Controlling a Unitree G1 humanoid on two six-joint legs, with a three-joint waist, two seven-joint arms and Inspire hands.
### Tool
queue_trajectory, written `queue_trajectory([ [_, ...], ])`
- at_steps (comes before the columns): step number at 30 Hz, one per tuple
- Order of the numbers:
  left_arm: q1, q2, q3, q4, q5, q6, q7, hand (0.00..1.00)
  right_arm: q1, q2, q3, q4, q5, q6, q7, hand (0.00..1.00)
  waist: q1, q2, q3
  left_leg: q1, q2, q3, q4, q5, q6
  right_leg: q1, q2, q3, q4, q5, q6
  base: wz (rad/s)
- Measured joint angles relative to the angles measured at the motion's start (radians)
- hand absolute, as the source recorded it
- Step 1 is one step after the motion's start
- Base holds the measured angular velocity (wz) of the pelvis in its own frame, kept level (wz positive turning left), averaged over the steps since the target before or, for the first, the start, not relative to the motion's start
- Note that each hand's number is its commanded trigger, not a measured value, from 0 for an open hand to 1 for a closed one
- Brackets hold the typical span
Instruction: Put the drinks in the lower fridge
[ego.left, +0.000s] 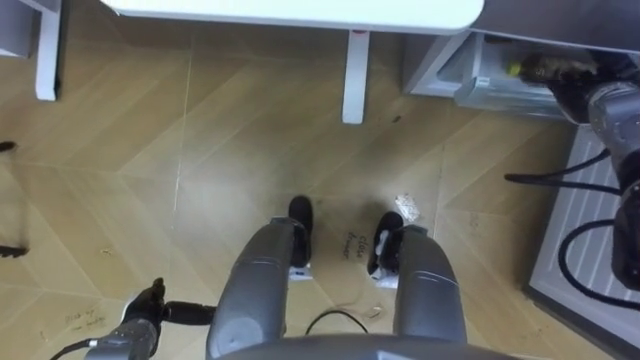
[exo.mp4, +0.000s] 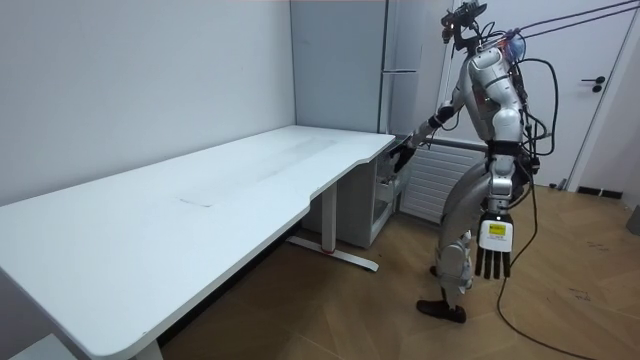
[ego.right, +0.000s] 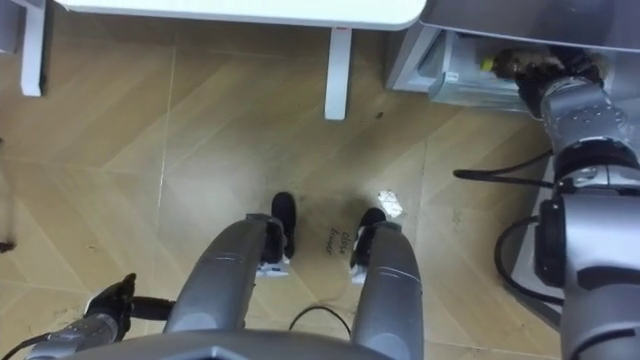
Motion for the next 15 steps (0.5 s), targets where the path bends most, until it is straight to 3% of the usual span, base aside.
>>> queue_trajectory([
  [5, 0.000, 0.006, -0.005, -0.001, 0.001, 0.003, -0.001, 0.00, 0.000, -0.005, 0.016, 0.045, -0.023, 0.030, 0.022, 0.00, -0.001, -0.012, 0.0037, 0.022, 0.002, -0.002, -0.001, -0.001, 0.001, 0.027, 0.002, -0.006, -0.005, -0.004, 0.002, 0.02],
  [15, 0.000, 0.006, -0.002, -0.005, 0.000, -0.002, -0.001, 0.00, 0.039, -0.005, 0.016, 0.102, -0.038, 0.033, 0.060, 0.00, 0.013, -0.008, 0.0016, 0.093, 0.020, -0.001, -0.033, -0.004, 0.006, 0.123, 0.028, -0.025, -0.075, 0.016, 0.009, -0.01],
])
